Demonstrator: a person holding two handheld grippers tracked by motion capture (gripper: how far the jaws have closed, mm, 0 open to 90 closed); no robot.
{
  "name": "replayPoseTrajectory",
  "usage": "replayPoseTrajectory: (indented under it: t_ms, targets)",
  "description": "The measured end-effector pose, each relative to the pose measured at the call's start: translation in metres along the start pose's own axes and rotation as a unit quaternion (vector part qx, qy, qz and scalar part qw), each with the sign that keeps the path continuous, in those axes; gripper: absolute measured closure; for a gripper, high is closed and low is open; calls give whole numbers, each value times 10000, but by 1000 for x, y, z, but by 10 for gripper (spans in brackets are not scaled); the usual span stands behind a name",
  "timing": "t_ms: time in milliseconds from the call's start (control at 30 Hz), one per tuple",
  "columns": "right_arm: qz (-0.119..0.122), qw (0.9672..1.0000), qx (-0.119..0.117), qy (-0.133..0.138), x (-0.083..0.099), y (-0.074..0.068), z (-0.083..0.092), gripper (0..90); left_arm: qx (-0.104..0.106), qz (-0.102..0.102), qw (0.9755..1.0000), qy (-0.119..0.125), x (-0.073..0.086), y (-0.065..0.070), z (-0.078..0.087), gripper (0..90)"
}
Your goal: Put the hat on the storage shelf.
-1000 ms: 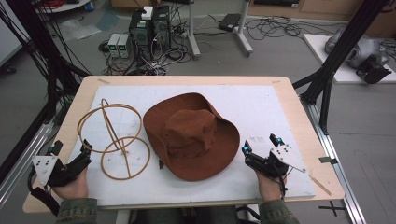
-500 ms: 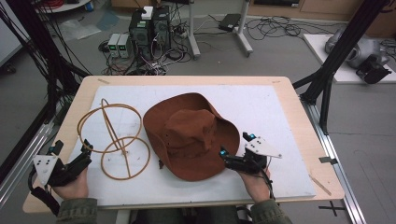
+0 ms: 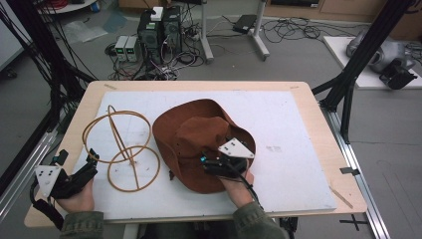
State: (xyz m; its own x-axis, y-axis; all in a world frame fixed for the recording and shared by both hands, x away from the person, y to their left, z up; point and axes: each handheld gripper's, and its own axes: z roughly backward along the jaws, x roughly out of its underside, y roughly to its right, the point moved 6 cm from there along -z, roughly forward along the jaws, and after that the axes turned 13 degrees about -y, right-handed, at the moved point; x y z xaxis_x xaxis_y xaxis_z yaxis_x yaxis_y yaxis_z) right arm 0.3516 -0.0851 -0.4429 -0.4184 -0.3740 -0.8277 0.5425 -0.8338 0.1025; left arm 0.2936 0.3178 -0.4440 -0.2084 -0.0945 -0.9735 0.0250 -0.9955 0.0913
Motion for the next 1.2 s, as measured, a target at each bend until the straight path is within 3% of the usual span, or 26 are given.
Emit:
replayPoseTrajectory:
  t_ms: [67,133,233,333,433,467,633,1200]
  targets:
    - [32,9999,126,-38,-3,-4,-7,105,6,12,10000,8,0,0,0,152]
    - [-6,10000,29,-43,-3,-8,-11,250,5,10,10000,10,0,0,0,152]
    - [-37,10000,56,-68,-3,-7,-14,273,18,33,10000,8,0,0,-1,152]
    - [-258,9994,-76,-238,0,-4,-17,535,37,32,10000,5,0,0,-1,152]
    - [-402,9987,-198,-225,0,-3,-17,816,34,25,10000,11,0,1,-1,152]
    - [-399,9988,-190,-189,1,-3,-17,857,42,30,10000,1,0,0,-2,153]
    - [-603,9976,-310,-152,2,-4,-15,874,37,62,10000,2,0,-1,-2,153]
    - [-515,9985,40,168,3,-3,-6,880,52,75,10000,7,1,-1,-2,154]
